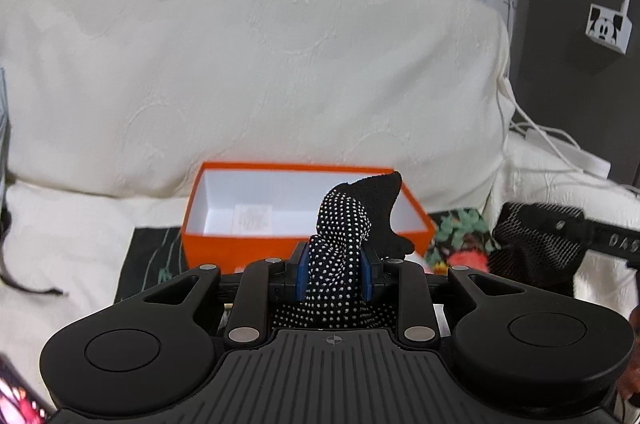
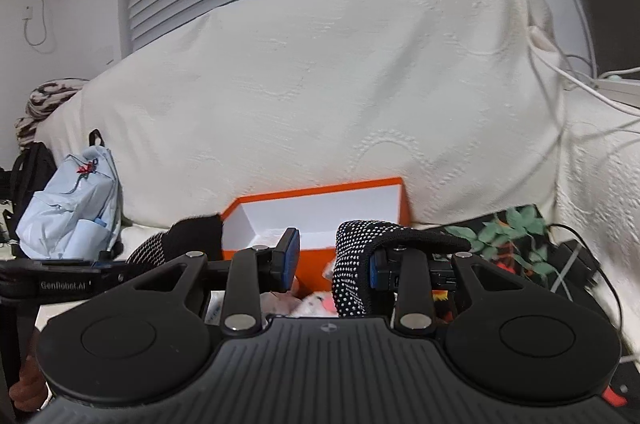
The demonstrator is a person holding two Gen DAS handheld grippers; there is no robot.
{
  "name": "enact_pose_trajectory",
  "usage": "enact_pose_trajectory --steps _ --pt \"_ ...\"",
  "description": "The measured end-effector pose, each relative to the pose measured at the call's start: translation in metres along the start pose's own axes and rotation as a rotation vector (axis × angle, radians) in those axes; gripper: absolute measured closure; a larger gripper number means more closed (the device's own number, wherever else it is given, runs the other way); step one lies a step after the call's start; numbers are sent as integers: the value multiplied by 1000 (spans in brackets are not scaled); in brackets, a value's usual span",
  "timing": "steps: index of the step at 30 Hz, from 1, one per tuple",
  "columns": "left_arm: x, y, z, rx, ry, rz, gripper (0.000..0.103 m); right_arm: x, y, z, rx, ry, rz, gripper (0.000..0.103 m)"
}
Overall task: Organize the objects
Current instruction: 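Carry both gloves over the orange box and open both tools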
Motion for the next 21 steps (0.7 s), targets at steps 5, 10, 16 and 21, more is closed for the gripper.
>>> enact_pose_trajectory --steps 5,10,16,21 --pt "19 -9 -34 9 7 -34 19 24 -3 -20 17 -27 -47 65" --pt "54 -19 -72 -20 -2 -38 19 57 -8 -50 5 -29 -79 65" --pt "119 -23 -103 -51 -31 -51 19 115 -7 -85 16 -42 -114 65" --pt "189 -36 -90 -84 -147 -137 0 174 3 -94 15 -82 -87 59"
Point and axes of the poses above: each gripper's, at about its wrist camera, not at the fingertips, and x roughly the way its jaws point, y to its right, z to its underside, the point moved 9 cm from there along x, roughly the way its jaws point, and after that the axes turned 7 degrees about -y, right-handed, at the moved point
